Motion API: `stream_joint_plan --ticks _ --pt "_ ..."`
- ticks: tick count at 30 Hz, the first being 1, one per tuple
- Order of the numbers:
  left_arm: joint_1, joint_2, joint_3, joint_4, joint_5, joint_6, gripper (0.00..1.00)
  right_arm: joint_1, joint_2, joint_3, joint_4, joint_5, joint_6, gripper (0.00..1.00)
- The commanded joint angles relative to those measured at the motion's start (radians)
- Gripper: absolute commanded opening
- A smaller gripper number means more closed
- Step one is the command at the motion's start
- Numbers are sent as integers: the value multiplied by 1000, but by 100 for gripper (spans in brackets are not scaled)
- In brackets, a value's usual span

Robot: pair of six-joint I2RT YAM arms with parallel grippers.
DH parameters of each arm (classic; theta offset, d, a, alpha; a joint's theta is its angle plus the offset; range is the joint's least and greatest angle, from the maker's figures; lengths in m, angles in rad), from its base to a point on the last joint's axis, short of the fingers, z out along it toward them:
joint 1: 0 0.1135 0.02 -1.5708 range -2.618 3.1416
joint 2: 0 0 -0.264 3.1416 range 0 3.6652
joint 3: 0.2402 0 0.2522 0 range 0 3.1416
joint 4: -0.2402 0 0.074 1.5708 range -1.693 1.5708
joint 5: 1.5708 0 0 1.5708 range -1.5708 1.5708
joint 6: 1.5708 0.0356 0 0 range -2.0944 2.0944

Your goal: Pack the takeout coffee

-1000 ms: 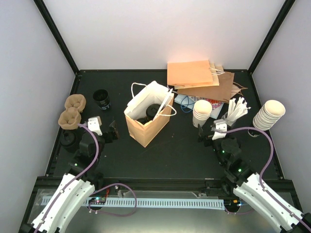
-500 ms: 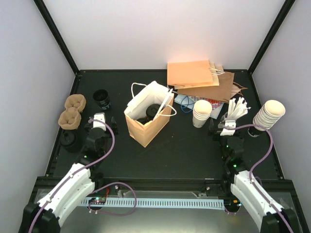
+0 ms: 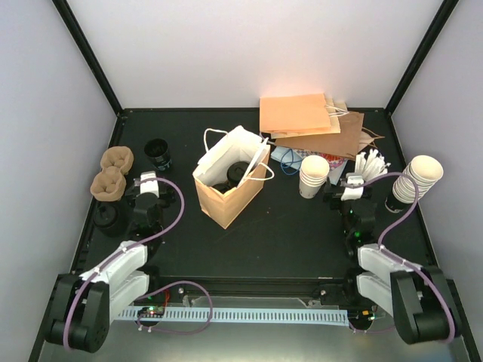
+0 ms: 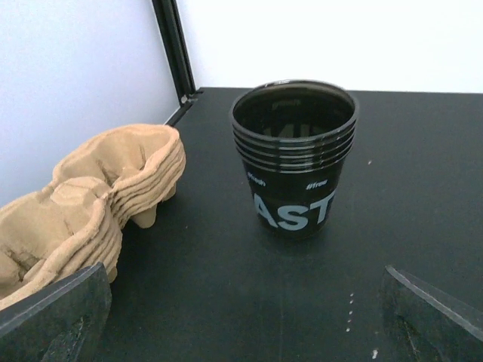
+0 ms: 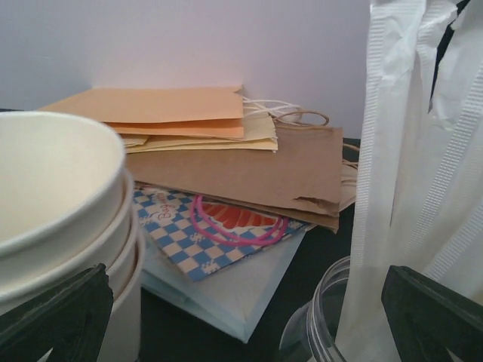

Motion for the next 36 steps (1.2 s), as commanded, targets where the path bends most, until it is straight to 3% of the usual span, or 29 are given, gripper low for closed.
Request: stream_joint_plan --ticks 1,8,14,21,30,33,34,36 --pt "57 51 4 173 89 25 99 -35 115 73 167 -26 -8 100" --pt "75 -5 7 86 150 -7 99 -37 50 99 52 -113 -1 100" --pt "75 7 7 82 148 -11 99 -37 -23 124 -64 -69 -44 100" --pt "75 -19 23 43 162 -39 99 -37 -80 127 -120 -54 24 100" --pt "75 -63 25 3 181 -63 99 -36 -243 203 -359 -91 26 100" --pt "75 -65 26 -1 181 -64 99 -36 -293 211 -421 -95 37 88" --pt "75 -67 26 -2 182 -65 99 -35 -304 212 -431 -90 52 73" --pt "76 -69 27 -3 184 -68 99 -36 -323 212 -462 -99 65 30"
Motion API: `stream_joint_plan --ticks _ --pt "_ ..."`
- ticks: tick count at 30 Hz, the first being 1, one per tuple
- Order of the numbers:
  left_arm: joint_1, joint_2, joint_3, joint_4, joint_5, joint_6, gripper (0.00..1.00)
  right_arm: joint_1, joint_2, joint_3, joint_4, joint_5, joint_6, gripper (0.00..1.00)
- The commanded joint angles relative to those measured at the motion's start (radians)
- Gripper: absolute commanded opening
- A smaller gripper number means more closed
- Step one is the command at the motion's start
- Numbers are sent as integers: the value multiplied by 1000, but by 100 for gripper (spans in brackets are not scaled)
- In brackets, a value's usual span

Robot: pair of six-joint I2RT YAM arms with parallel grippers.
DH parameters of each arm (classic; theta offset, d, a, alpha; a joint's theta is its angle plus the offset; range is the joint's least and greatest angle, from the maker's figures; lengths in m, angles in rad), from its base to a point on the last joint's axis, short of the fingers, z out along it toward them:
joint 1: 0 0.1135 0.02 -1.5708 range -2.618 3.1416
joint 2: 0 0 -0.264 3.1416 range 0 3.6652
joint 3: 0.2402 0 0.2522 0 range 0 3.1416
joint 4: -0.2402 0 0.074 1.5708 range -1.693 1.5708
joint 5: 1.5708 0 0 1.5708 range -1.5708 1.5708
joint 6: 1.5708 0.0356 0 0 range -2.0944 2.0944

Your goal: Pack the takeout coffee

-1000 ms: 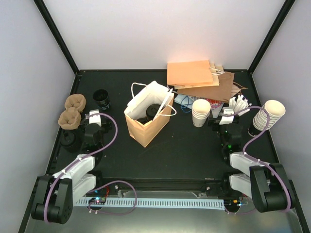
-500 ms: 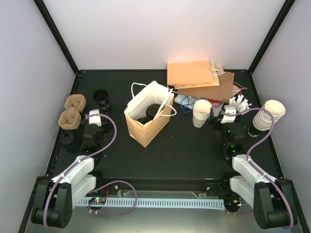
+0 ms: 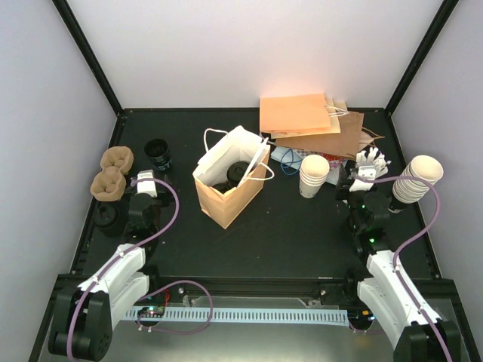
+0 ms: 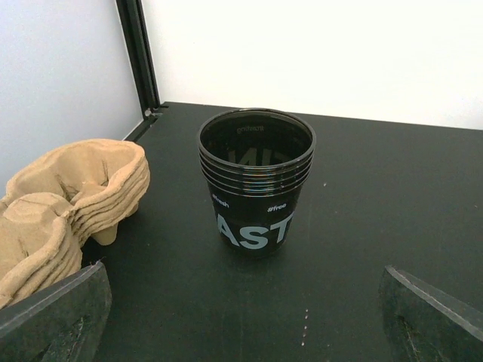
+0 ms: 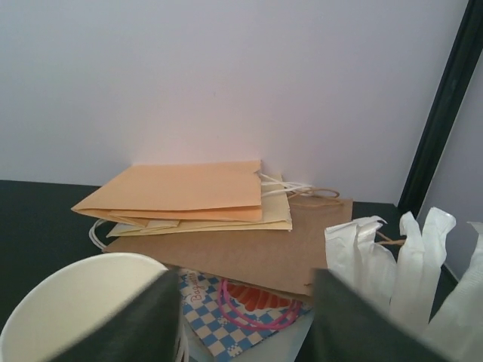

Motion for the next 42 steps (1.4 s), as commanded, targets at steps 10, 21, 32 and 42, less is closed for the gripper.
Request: stream_joint_plan --ticks 10,21,32,42 --pt "7 -33 37 -30 17 -35 99 -4 84 219 -518 43 282 1" --pt "7 -25 33 -23 14 -34 99 -4 250 273 -573 -50 387 1" --pt "7 0 29 1 3 -13 99 -6 411 310 -517 -118 490 1" --pt "7 4 32 2 2 -2 99 -6 482 296 -426 -220 543 1"
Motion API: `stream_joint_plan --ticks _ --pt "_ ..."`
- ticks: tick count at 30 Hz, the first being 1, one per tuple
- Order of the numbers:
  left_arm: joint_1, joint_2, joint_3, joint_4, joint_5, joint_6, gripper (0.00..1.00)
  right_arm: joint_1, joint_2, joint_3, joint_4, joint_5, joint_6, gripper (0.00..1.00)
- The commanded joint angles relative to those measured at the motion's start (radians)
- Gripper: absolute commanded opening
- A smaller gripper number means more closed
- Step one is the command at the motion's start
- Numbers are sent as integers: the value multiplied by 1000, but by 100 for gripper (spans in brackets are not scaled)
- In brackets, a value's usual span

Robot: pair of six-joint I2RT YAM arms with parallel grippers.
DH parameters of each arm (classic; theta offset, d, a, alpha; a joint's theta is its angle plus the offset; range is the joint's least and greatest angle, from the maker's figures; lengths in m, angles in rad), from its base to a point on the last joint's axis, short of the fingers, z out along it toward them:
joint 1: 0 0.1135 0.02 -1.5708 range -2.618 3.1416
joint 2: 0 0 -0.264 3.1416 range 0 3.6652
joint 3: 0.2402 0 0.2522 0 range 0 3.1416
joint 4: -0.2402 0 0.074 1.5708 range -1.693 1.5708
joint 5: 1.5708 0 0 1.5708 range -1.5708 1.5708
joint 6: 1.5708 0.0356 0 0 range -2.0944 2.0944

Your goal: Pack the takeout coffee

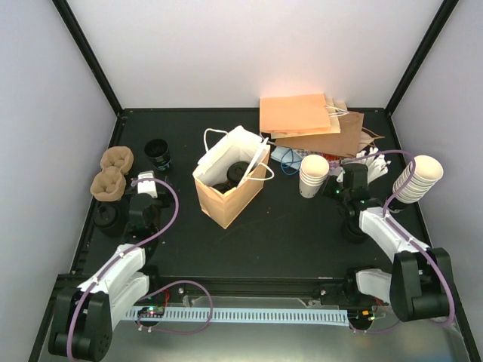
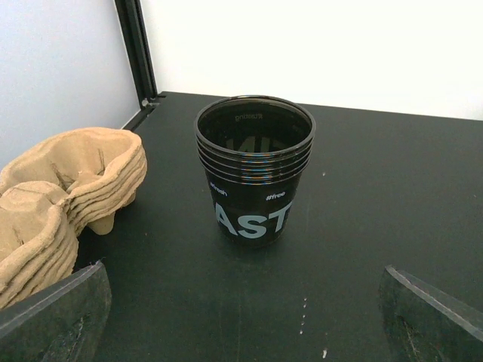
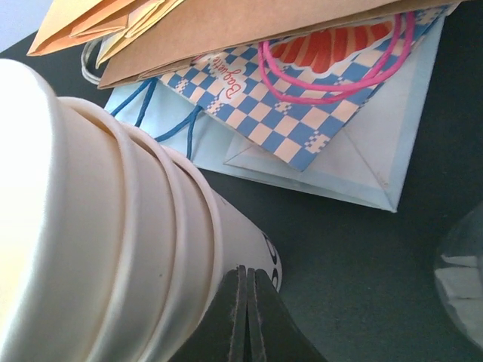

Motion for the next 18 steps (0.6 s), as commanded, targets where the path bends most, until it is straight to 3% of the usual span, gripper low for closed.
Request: stream_joint_plan --ticks 1,18 --pt "7 7 31 33 -6 17 99 -6 27 8 75 -75 51 1" --pt "7 8 30 32 -5 20 99 -3 111 -5 157 -198 89 1"
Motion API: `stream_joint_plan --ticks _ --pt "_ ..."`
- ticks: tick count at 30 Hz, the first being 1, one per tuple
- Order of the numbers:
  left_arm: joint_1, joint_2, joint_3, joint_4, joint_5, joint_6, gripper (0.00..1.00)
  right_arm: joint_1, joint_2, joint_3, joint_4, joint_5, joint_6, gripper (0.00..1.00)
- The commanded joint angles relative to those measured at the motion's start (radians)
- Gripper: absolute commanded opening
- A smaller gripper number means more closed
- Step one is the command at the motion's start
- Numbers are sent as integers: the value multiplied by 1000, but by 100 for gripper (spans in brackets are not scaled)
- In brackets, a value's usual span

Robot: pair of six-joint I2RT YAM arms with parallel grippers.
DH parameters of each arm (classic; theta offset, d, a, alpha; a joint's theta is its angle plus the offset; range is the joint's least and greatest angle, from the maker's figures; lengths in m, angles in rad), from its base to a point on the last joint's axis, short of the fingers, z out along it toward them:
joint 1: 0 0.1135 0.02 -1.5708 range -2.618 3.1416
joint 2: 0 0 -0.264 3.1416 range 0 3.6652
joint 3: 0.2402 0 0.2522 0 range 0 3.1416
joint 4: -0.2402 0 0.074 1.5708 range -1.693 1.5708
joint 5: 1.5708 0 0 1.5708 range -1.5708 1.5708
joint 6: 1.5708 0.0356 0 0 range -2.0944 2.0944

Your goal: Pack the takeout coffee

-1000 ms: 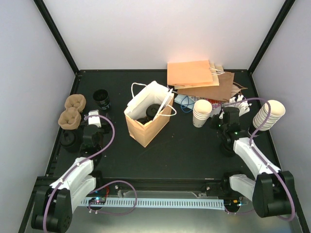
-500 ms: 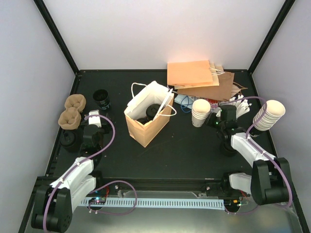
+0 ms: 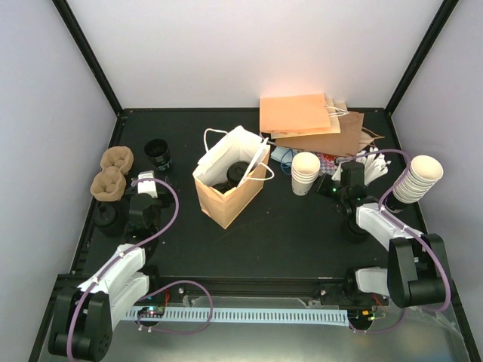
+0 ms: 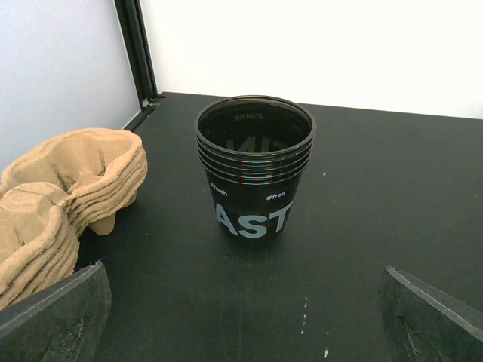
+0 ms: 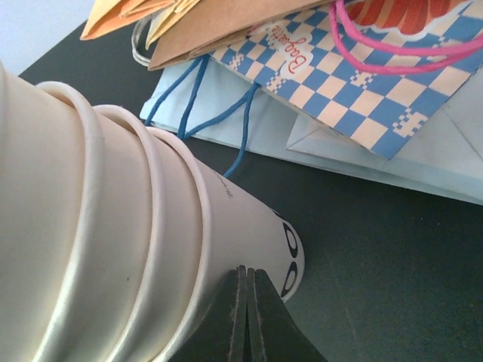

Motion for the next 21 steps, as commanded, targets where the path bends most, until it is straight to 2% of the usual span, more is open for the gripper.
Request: stream_joint_plan --ticks 1,5,10,21 --pt "7 7 30 32 -5 13 99 -3 15 -3 32 -17 10 1" --pt "7 1 30 29 -6 18 99 -5 -36 3 -39 157 -28 1" --pt "7 2 31 30 -5 17 99 -5 -15 59 -151 357 -61 1" --pt "7 -5 33 25 0 15 99 -7 60 136 -246 506 -37 1"
